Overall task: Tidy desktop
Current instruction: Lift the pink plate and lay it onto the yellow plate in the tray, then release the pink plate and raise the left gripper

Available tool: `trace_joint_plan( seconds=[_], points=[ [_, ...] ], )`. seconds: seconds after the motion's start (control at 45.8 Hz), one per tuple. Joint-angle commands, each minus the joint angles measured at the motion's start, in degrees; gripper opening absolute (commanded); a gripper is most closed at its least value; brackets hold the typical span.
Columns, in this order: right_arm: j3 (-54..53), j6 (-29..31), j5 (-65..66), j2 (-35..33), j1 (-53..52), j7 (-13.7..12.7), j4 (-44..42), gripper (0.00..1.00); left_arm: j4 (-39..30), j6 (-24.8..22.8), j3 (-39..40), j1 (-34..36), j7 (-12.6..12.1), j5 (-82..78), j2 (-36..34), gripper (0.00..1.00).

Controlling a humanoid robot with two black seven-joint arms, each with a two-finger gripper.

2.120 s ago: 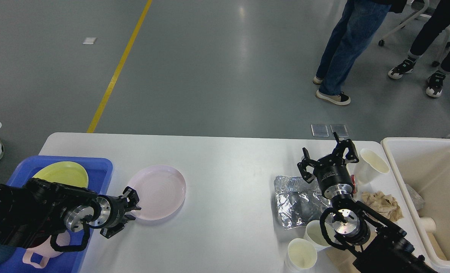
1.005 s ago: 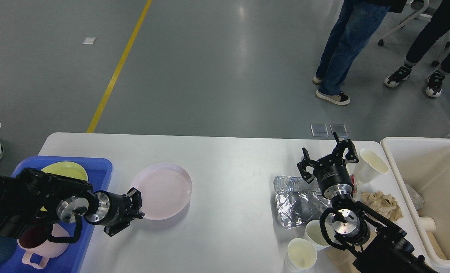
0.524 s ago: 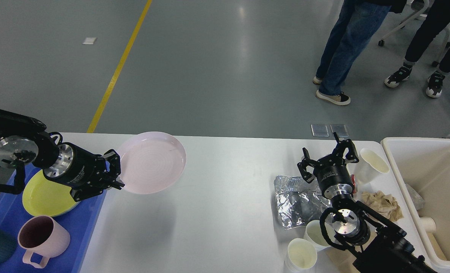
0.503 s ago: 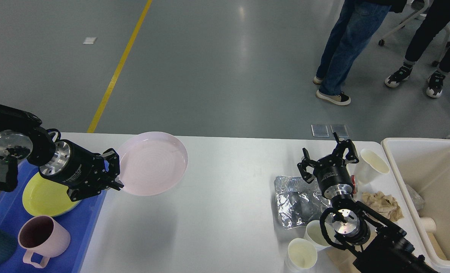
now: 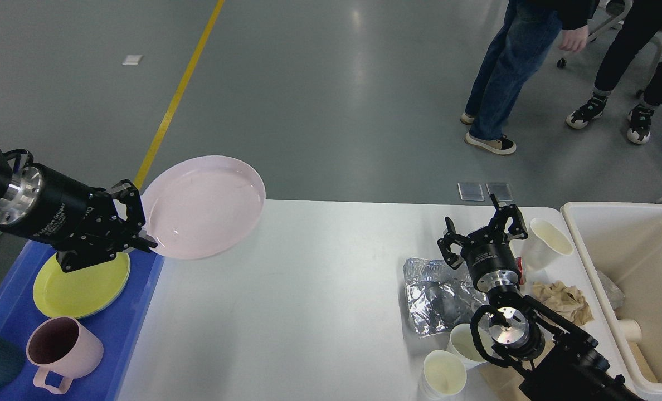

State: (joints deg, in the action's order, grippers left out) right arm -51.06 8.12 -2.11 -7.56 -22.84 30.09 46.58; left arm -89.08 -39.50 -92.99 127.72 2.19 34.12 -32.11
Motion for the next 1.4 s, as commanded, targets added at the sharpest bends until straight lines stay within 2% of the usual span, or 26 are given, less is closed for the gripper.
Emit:
trace_joint_plan(
  seconds=[0.0,0.153,0.219,0.284,0.372,0.415,0.546,0.699,0.809,1.049,1.377],
  points=[
    [0.0,0.1,0.0,0.0,0.1,0.1,0.1,1.00,10.9,-3.6,0.5,-7.8,-0.2,-2.9,-6.8,0.00],
    [0.0,0.1,0.0,0.0,0.1,0.1,0.1,1.00,24.5,-6.4,4.5,-19.9,-0.7,-3.6,-9.7,0.00],
    [0.0,0.0,0.0,0.0,0.1,0.1,0.1,1.00,29.8,-6.6,7.6,-25.6,-2.3,-3.5,-12.2,0.00],
    [0.0,0.0,-0.1,0.0,0.1,0.1,0.1,1.00,34.6,-5.9,13.1,-31.1,-5.9,-3.6,-14.2,0.00],
    [0.0,0.0,0.0,0.0,0.1,0.1,0.1,1.00,41.7,-5.8,22.7,-39.6,-12.2,-3.6,-15.6,0.00],
    [0.0,0.0,-0.1,0.0,0.1,0.1,0.1,1.00,45.4,-5.8,27.0,-44.5,-14.6,-3.6,-15.7,0.00],
    [0.0,0.1,0.0,0.0,0.1,0.0,0.1,1.00,57.5,-5.7,35.6,-54.8,-19.3,-3.6,-15.2,0.00],
    [0.0,0.1,0.0,0.0,0.1,0.1,0.1,1.00,67.2,-3.6,40.1,-62.3,-23.7,-4.3,-12.6,0.00],
    [0.0,0.1,0.0,0.0,0.1,0.1,0.1,1.00,70.1,-0.1,40.4,-65.1,-23.6,-7.6,-9.9,0.00],
    [0.0,0.0,0.0,0.0,0.0,0.1,0.1,1.00,70.5,0.8,44.4,-69.3,-23.1,-12.1,-5.8,0.00],
    [0.0,0.0,0.0,0.0,0.1,0.1,0.1,1.00,70.4,1.0,46.1,-69.5,-23.2,-12.2,-4.2,0.00]
  ],
)
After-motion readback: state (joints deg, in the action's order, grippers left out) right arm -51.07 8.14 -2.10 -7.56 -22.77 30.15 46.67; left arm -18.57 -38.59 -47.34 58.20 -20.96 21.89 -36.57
